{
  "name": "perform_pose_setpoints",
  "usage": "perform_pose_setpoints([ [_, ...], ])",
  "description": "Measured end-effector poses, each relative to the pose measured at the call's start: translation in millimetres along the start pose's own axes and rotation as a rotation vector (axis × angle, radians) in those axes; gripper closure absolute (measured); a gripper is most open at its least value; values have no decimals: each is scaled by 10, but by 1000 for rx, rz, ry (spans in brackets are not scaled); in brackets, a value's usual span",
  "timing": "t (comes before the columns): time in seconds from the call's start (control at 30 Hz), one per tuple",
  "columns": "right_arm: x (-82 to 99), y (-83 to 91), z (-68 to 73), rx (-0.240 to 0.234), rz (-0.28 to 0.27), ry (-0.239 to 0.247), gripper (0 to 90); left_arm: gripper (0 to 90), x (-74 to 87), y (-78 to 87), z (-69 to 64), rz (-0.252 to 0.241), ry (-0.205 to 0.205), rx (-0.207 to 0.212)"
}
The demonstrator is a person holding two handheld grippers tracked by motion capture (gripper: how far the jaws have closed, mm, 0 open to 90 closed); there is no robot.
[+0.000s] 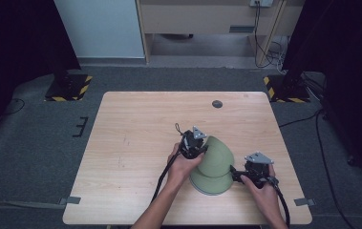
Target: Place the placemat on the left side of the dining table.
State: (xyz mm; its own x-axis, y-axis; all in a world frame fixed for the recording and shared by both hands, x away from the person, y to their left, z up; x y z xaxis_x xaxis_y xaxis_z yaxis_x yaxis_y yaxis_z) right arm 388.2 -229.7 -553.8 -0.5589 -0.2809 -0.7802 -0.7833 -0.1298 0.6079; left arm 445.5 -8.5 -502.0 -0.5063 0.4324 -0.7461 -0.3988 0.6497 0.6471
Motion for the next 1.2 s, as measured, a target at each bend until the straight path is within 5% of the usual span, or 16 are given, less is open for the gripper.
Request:
perform_pose_setpoints([
  [0.9, 1, 29, -4, -5, -4, 2, 55, 848, 3, 48, 17, -36, 40, 39],
  [1.2, 30, 141, -335, 36, -3, -75, 54, 850, -67, 161, -59, -62, 27, 72],
])
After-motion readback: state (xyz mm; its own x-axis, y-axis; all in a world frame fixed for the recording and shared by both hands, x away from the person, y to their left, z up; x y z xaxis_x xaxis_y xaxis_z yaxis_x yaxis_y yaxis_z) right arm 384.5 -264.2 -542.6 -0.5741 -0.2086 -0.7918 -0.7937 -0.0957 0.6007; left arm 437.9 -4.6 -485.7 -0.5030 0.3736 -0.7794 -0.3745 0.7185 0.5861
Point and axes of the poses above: each handheld gripper's, and its own axes: y roughly backward along the jaws, x roughly out of its underside, z roughly to its left, the point moved 3 cm from there along -y, roughly forward along the jaws, and after that the axes turned 8 degrees about x, right-handed, at the moved point
